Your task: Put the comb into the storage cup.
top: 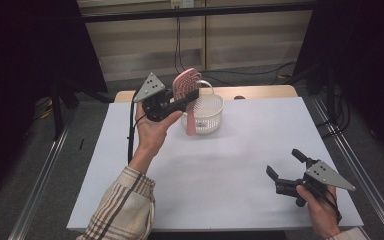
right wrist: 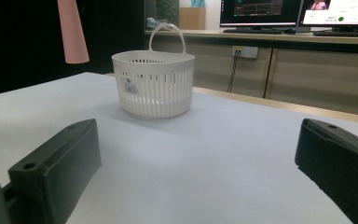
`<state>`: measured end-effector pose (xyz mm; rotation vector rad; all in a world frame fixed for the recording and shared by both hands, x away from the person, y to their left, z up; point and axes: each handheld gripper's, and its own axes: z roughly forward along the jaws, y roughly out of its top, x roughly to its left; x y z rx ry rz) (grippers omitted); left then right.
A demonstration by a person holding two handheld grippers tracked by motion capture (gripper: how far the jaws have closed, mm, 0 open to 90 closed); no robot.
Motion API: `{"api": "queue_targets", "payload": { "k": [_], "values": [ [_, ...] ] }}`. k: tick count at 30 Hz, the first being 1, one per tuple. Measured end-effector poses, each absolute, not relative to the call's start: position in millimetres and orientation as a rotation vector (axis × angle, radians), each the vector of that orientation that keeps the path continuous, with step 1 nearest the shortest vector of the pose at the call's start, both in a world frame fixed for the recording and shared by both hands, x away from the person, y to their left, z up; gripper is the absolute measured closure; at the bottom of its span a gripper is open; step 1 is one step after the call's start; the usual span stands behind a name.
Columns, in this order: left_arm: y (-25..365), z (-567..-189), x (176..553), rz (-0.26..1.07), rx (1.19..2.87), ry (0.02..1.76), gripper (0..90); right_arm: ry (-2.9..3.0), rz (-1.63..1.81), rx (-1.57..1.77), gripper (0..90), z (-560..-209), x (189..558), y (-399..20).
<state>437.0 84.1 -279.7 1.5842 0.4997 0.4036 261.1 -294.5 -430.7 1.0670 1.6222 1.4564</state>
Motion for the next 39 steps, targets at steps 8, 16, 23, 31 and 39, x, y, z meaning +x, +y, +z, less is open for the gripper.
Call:
{"api": "queue_targets", "payload": {
  "k": [8,16,23,31,39],
  "values": [
    [80.1,-269.1,442.9,0.417,1.575,0.501,62.8,1.617,1.468,1.074,0.0,-430.3,261.2,-295.4],
    [75.3,-266.6,446.3,0.447,1.553,0.506,62.8,1.624,1.462,1.074,0.0,-430.7,261.4,-295.1],
    [69.8,-261.2,453.3,0.454,1.559,0.503,62.8,1.62,1.47,1.071,0.0,-430.3,260.9,-295.2],
    [68.9,-259.1,461.6,0.473,1.548,0.507,62.9,1.618,1.477,1.071,0.0,-430.0,260.3,-294.8],
    [69.1,-253.4,471.2,0.512,1.55,0.507,62.8,1.622,1.475,1.066,0.0,-430.3,260.5,-294.7]
  ]
}}
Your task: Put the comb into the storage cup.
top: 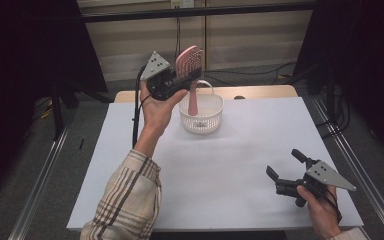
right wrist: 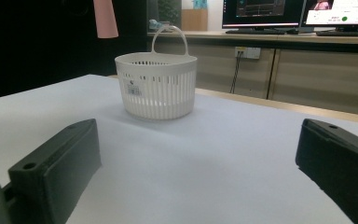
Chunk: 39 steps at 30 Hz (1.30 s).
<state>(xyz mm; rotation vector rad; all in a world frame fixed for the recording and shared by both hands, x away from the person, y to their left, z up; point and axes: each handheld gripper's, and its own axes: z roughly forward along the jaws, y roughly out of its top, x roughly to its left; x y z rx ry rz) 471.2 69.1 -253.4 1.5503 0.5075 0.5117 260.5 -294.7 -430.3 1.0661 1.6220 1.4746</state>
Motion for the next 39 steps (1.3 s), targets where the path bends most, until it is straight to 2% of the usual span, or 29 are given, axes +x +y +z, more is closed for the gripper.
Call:
{"api": "queue_targets", "payload": {
  "k": [20,39],
  "values": [
    [59.0,-265.7,504.7,0.565,1.537,0.533,62.9,1.629,1.481,1.049,0.0,-429.7,259.2,-293.9],
    [48.9,-279.2,514.3,0.584,1.534,0.564,62.9,1.622,1.485,1.044,0.0,-429.0,257.8,-294.8]
  ]
}}
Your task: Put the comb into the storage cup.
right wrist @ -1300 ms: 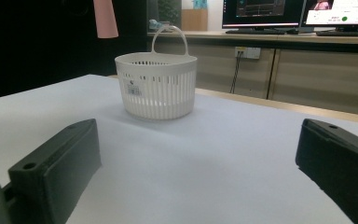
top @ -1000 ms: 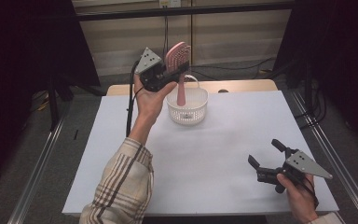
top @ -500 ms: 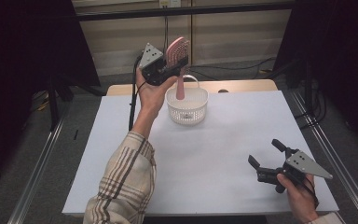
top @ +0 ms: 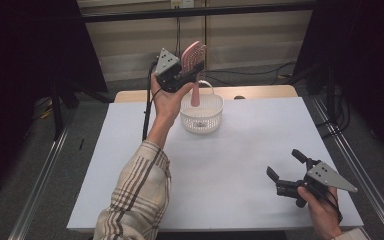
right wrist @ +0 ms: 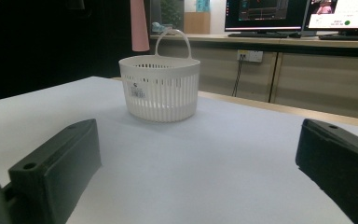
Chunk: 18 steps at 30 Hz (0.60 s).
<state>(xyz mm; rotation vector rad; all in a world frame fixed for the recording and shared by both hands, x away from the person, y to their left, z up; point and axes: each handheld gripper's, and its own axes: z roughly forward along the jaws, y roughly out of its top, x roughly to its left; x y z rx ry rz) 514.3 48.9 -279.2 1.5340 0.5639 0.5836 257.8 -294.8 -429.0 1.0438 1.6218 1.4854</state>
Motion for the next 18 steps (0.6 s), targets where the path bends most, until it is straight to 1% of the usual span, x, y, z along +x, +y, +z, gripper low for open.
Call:
{"api": "queue_targets", "payload": {
  "k": [4,12,18],
  "values": [
    [46.1,-287.0,516.1,0.561,1.531,0.584,62.9,1.626,1.484,1.047,0.0,-429.3,257.8,-294.5],
    [42.2,-298.2,516.0,0.576,1.565,0.588,62.9,1.634,1.479,1.043,0.0,-429.8,257.8,-293.6],
    [42.2,-309.1,516.2,0.55,1.566,0.606,62.9,1.638,1.481,1.039,0.0,-429.9,257.6,-293.0]
  ]
}}
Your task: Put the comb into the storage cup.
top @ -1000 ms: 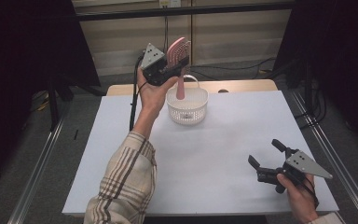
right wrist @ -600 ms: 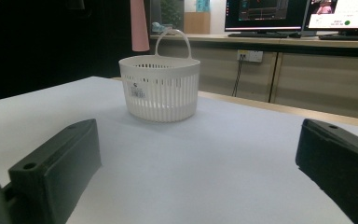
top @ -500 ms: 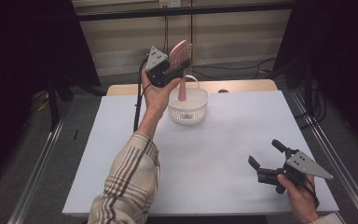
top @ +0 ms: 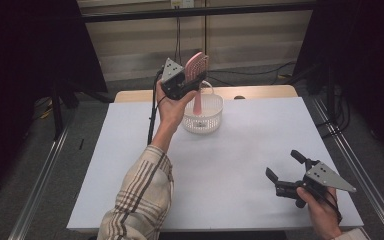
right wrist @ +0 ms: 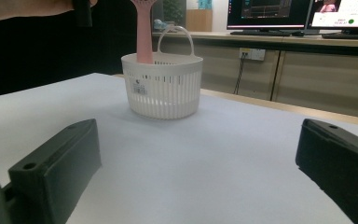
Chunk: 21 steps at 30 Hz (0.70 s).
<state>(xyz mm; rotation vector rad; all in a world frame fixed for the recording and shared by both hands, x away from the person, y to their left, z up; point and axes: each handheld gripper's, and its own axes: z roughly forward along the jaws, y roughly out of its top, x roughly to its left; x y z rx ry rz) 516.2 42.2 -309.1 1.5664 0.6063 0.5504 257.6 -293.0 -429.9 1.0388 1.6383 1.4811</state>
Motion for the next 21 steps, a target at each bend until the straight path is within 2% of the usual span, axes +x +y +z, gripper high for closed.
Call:
{"api": "queue_targets", "payload": {
  "k": [21],
  "values": [
    [42.4,-338.9,519.7,0.544,1.585,0.658,62.8,1.648,1.472,1.04,0.0,-430.3,257.5,-293.0]
  ]
}}
